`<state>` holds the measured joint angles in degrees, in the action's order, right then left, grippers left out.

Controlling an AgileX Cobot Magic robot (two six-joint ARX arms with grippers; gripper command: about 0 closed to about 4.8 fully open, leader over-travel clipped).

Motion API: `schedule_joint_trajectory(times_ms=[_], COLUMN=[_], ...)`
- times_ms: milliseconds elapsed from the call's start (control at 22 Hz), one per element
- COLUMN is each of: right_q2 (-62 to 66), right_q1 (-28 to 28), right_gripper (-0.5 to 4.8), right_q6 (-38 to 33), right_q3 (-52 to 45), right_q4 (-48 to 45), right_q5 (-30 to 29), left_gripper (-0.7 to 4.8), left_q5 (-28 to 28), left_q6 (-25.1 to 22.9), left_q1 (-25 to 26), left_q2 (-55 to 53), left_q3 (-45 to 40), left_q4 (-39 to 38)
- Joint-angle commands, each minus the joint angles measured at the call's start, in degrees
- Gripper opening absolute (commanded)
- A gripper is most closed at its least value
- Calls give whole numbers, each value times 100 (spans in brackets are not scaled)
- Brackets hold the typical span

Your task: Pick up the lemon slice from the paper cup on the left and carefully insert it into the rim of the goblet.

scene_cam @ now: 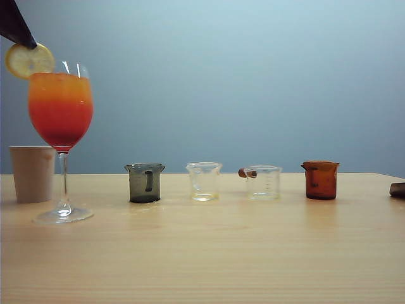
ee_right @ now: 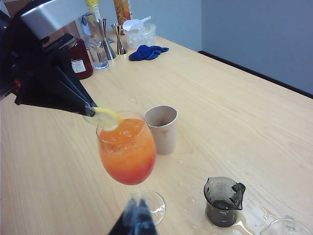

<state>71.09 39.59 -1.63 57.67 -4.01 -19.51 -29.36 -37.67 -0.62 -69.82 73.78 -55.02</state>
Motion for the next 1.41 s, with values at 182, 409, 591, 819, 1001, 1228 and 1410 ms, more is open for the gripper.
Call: schedule_joint_trajectory(times_ms=[182,409,591,819,1001,1228,1410], right_q2=[-26,-26,-26,-26,-26,-26,-26], right_q1=[7,7,7,7,7,7,7], right_gripper=[-2,-2,-2,-2,-2,-2,-2], right_q6=[17,17,17,15,15,15,15], right_q3=[44,44,44,44,44,44,44], right_q4=[-105,-105,-103,-101,-98,-98,-98], right_q5=[7,4,4,4,2,2,0], left_gripper=[-6,-6,-6,-5,-6,-6,-6], left_q5=[24,24,22,17,9,-7,-4], left_q6=[-9,-7,-4,-4,2,15,15], left_q1=[7,7,7,7,7,7,7], left_q2=[2,-63,-94,-92,-83,-9,39], left_q3=[0,-7,-7,-4,4,13,17], left_q4=[118,138,149,153,186,199,190])
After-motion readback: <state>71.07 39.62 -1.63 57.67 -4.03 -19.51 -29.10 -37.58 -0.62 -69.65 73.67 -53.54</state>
